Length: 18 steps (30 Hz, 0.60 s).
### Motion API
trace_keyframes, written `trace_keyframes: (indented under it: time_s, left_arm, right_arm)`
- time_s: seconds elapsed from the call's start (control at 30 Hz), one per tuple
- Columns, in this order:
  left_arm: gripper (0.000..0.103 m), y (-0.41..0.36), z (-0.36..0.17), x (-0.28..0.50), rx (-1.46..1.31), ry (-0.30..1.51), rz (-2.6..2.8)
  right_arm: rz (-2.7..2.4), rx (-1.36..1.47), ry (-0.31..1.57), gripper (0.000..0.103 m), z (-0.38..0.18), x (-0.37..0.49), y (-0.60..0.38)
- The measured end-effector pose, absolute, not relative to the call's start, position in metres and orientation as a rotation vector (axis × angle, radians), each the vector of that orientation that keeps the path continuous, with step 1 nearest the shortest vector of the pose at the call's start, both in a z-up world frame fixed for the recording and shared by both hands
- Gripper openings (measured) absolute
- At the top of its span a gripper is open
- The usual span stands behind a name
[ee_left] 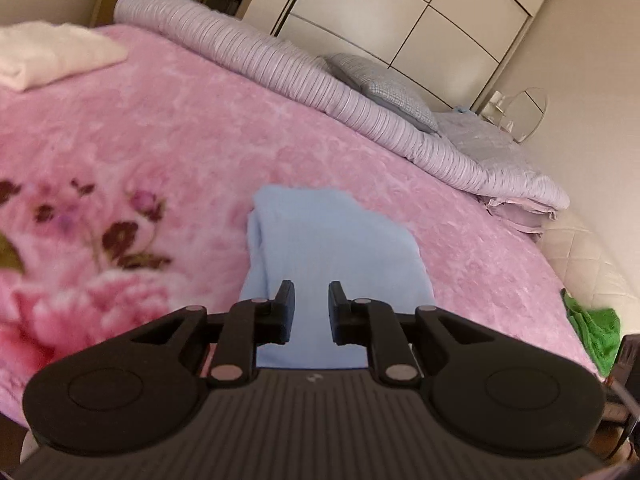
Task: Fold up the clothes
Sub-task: 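Release the sweatshirt and withdraw both grippers above it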
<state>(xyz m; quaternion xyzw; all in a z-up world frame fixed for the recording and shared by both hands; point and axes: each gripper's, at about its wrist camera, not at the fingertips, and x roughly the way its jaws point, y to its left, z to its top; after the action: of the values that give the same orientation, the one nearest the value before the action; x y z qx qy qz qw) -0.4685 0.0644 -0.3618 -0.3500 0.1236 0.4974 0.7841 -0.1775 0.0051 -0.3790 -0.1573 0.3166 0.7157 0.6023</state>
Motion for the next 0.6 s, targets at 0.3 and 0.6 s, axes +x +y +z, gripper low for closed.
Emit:
trace_keyframes:
  time_s: [0.3, 0.6]
  left_arm:
    - [0.011, 0.071, -0.388, -0.441, -0.770, 0.467, 1.161]
    - [0.032, 0.046, -0.368, -0.408, -0.697, 0.654, 1.234]
  right_arm:
    - [1.643, -0.385, 0.740, 0.023, -0.391, -0.183, 0.005]
    - [1.320, -0.260, 0.940, 0.045, -0.388, -0.154, -0.009]
